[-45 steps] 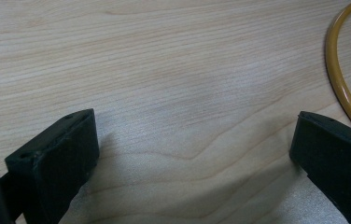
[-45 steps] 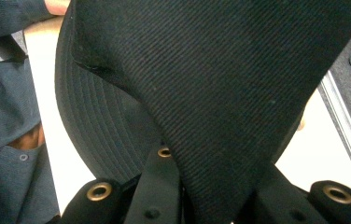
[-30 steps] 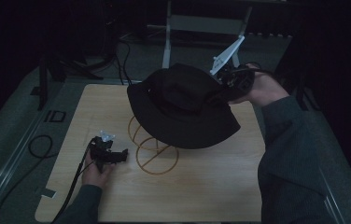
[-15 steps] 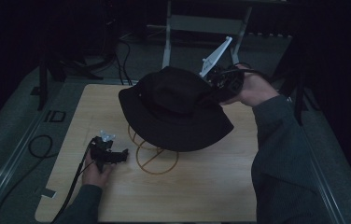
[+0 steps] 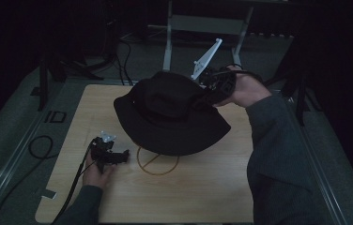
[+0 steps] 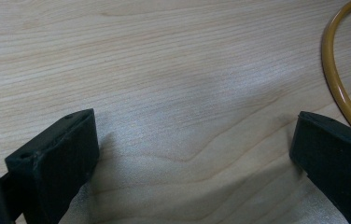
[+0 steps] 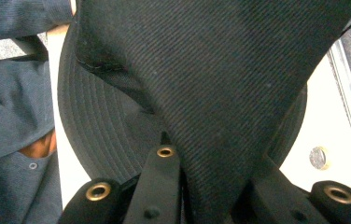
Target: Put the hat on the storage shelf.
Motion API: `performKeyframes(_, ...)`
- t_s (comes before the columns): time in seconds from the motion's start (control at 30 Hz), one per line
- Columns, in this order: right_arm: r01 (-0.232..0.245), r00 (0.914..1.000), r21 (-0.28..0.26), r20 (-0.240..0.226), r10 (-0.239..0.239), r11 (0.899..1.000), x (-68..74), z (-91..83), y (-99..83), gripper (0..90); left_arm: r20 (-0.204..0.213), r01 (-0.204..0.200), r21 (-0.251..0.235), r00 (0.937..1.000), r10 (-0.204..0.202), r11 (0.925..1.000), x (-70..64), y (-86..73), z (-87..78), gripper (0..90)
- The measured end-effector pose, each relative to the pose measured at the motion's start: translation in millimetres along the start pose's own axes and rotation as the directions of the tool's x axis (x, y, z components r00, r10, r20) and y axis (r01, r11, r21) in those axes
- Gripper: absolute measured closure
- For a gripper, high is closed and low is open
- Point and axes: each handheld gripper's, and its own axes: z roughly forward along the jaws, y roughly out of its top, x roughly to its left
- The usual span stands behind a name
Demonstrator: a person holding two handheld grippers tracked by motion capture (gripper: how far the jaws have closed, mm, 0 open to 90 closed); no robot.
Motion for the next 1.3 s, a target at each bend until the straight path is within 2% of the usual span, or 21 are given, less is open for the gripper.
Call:
performKeyframes(0.57,0.026,0.9994,0.026,-0.021,-0.026,0.999,3.2,12.9,13.8,85.4,0.002,-0.003,0.002,1.0,0.003,1.0,0.1,0.2,0.0,1.5)
performKeyframes(1.3,0.017,0.9986,0.051,-0.051,-0.015,0.999,0.3,31.4,22.3,82.2,0.002,-0.002,0.0,1.0,0.002,1.0,-0.1,0.2,0.2,1.5)
